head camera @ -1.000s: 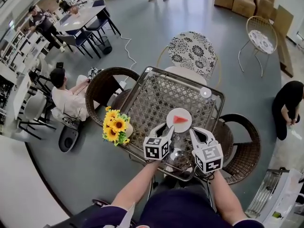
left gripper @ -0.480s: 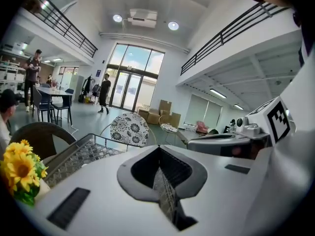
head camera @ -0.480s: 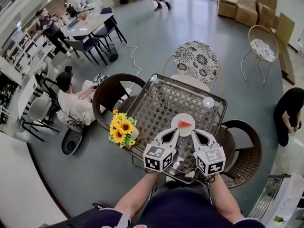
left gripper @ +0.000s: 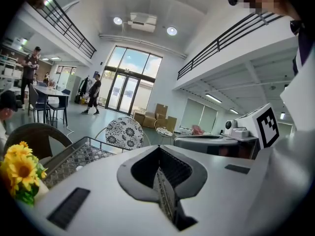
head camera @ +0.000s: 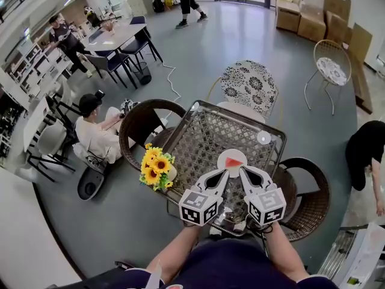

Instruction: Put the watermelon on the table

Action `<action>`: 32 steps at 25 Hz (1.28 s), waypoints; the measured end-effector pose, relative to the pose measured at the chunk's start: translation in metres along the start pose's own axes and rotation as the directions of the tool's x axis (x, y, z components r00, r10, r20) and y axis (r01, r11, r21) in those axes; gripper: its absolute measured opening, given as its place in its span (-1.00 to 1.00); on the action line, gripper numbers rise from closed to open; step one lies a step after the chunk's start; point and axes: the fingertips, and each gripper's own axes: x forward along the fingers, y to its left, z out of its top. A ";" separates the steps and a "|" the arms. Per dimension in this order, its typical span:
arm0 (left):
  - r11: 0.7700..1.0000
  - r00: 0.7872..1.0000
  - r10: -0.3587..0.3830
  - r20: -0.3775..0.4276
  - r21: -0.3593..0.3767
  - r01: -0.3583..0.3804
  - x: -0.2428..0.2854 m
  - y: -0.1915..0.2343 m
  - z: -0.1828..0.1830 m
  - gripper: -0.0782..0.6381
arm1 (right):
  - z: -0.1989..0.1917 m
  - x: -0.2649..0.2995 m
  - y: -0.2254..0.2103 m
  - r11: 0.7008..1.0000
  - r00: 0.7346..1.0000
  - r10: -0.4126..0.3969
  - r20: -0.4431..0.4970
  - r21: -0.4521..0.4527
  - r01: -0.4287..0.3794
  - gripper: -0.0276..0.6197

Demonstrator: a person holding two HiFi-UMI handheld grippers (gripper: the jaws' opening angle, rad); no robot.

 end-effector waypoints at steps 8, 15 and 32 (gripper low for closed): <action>1.000 1.000 -0.001 0.012 0.015 0.000 0.000 -0.003 0.008 -0.77 | 0.007 -0.001 0.002 1.000 1.000 0.015 0.017 -0.015 -0.015 -0.91; 1.000 1.000 -0.009 0.021 0.016 0.008 -0.003 0.000 0.009 -0.77 | 0.011 0.003 0.008 1.000 0.999 0.020 0.032 -0.020 -0.019 -0.91; 1.000 1.000 -0.022 0.019 0.000 0.022 -0.007 -0.006 0.011 -0.77 | 0.018 0.000 0.013 1.000 0.999 0.019 0.050 -0.020 -0.019 -0.91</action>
